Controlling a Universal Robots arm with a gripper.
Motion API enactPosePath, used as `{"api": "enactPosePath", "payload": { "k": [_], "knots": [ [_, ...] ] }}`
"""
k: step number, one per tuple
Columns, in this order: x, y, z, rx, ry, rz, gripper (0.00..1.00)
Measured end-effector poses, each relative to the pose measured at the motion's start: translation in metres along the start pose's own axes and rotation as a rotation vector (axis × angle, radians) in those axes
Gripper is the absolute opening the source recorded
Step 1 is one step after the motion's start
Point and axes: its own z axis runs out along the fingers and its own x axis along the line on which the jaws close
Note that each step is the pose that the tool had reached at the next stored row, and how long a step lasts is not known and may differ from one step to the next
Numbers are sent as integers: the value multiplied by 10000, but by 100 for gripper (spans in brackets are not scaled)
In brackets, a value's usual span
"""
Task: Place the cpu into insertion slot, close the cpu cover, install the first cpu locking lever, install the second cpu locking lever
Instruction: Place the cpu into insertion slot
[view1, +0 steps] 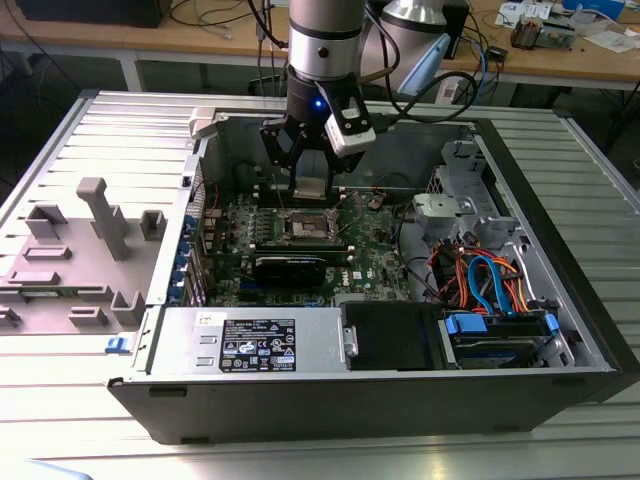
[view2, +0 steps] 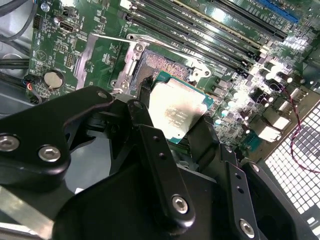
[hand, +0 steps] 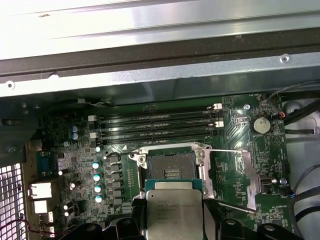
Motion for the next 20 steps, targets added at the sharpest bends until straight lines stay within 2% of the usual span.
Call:
{"api": "enactPosePath", "payload": {
  "k": [5, 10, 20],
  "knots": [
    [0, 0, 2, 34, -3, 12, 55],
    [0, 0, 2, 99, -8, 30, 55],
    [0, 0, 5, 155, -14, 65, 55]
  ]
}}
